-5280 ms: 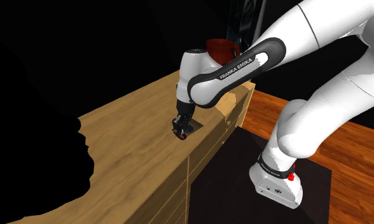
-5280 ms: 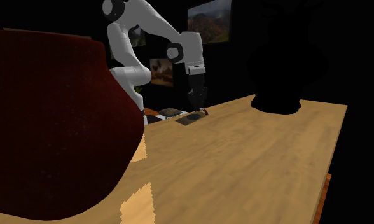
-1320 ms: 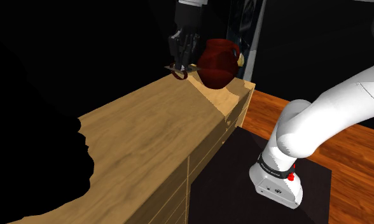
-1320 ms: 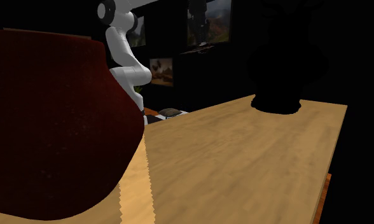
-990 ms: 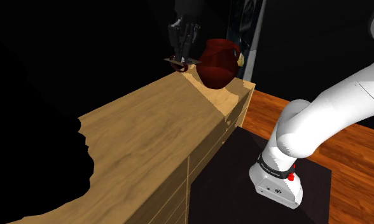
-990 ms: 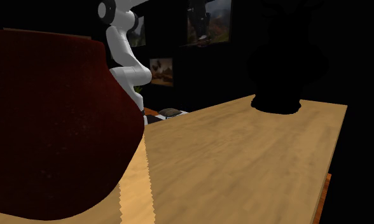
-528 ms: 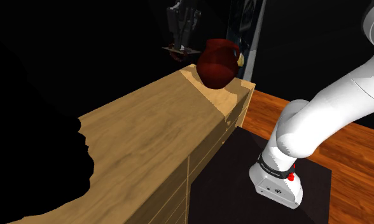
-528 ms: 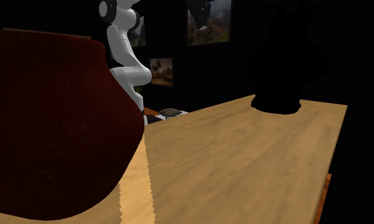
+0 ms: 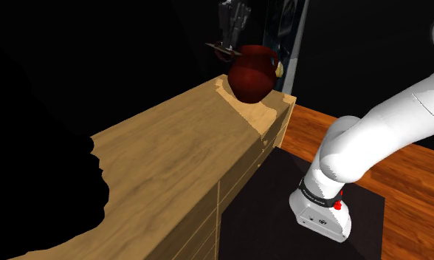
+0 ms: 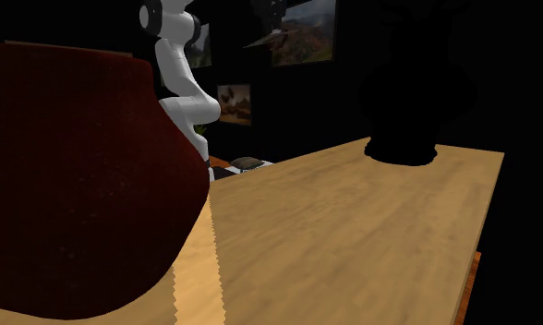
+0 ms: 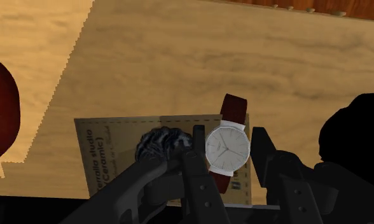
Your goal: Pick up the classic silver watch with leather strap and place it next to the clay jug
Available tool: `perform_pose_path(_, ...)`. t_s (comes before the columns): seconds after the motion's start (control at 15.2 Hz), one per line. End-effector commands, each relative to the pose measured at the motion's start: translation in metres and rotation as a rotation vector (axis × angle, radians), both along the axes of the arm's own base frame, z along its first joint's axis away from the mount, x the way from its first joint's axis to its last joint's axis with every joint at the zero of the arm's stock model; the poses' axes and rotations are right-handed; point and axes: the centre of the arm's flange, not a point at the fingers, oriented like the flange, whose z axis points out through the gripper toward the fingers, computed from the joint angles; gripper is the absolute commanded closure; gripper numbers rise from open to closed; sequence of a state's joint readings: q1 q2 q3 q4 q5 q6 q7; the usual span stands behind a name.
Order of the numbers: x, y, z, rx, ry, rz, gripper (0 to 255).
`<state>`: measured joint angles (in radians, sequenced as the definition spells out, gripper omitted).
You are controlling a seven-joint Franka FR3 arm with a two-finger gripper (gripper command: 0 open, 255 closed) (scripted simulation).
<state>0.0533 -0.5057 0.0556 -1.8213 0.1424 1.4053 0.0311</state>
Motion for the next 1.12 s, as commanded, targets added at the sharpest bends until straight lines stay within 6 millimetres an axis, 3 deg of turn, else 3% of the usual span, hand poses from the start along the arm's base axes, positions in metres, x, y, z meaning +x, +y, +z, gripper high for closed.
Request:
perform_pose_path(0.0,-0.001,-0.027,-0.001,0.0,0.0,0.001,255)
perform_pose_path(1.06,-0.01,-0.238,-0.001,0.0,0.0,0.001,255)
